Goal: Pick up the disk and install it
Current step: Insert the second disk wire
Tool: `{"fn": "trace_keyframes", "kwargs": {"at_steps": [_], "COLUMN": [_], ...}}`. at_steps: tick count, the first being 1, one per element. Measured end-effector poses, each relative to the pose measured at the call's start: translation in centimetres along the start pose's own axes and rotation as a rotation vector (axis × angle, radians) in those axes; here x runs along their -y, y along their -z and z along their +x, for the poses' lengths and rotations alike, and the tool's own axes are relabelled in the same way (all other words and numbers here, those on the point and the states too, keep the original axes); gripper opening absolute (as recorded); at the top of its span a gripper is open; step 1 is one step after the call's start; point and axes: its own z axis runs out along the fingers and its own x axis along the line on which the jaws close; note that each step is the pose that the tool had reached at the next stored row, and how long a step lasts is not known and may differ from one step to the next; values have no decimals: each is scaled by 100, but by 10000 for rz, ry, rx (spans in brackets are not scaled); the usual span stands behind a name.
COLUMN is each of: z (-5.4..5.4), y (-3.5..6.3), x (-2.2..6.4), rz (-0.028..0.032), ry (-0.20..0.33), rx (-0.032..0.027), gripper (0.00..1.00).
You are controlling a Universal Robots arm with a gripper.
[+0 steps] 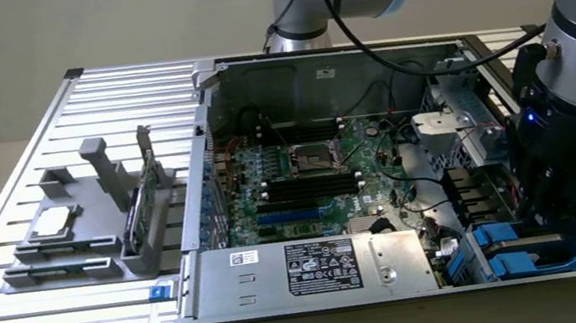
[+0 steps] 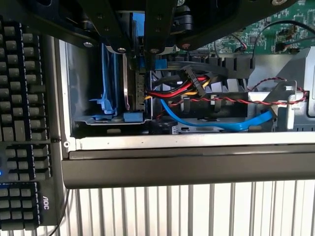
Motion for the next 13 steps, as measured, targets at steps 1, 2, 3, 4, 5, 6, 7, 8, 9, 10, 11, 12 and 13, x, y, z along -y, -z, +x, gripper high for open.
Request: {"fn": "trace_keyframes", "kwargs": {"at_steps": [1,2,3,4,5,6,7,8,9,10,11,12,13], "z": [-1,-2,-3,-5,-6,-7,-8,-8,-9,-12,-12,-11,-11], "y": [-5,-11,-16,-21,-26,-30,-31,-34,-38,-31,4,52,80], "x": [0,-2,-3,-4,-5,-6,-6,-7,-7,-8,-16,-16,-6], "rz": [1,3,5,8,10,13,16,23,30,42,47,49,50], "ry": [-2,-3,-5,-7,-9,-11,-13,-15,-15,-16,-17,-16,-15], "rx": [-5,-12,-18,-24,-32,-41,-48,-58,-67,-65,-65,-63,-64], "gripper": [17,17,17,17,17,17,17,18,18,24,31,31,31]}}
